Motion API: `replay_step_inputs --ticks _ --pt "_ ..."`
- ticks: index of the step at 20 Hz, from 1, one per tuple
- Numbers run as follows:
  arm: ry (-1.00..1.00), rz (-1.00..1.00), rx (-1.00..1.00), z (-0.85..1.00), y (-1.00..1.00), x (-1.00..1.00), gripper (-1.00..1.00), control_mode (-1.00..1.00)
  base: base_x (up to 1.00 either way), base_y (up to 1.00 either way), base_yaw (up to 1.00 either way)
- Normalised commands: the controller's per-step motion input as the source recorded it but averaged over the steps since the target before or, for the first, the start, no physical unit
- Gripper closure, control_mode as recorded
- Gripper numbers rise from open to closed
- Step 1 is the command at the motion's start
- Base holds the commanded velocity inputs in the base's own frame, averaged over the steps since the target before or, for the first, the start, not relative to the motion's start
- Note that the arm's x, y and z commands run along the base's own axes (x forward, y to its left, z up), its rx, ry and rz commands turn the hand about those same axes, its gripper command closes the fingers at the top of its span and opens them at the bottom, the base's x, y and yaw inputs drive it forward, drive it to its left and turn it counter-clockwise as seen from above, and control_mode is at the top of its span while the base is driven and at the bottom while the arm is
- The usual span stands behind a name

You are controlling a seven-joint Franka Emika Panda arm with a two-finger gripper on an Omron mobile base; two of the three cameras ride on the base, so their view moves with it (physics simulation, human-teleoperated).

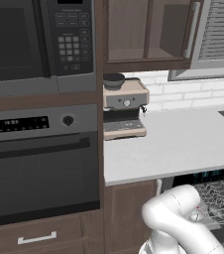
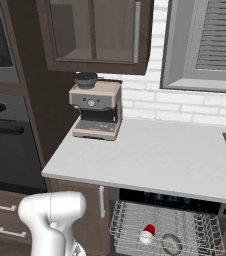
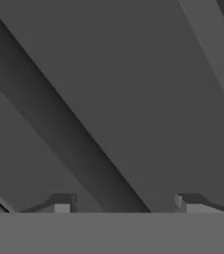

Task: Pick up the cup and bowl from the counter, place them in the dishwasher, and close the dishwasher door.

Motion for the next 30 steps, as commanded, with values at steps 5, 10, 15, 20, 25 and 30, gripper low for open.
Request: replay_step_inputs --ticks 5,10,15,20,25,30 --pt "-0.32 0.0 0.02 0.0 0.0 0.6 -1.0 -1.0 0.0 0.0 0.0" --pt "-0.29 0.0 0.0 0.0 0.0 0.69 -1.0 -1.0 0.0 0.0 0.0" --pt "-0.26 -0.03 0.01 0.0 0.0 0.85 -1.0 -1.0 0.0 0.0 0.0" --pt "-0.11 -0.01 0.0 0.0 0.0 0.86 -1.0 -1.0 0.0 0.0 0.0" --pt "-0.03 0.0 0.0 0.0 0.0 0.95 -1.0 -1.0 0.0 0.0 0.0" --pt "0.01 0.0 0.0 0.0 -0.01 0.86 -1.0 -1.0 0.0 0.0 0.0"
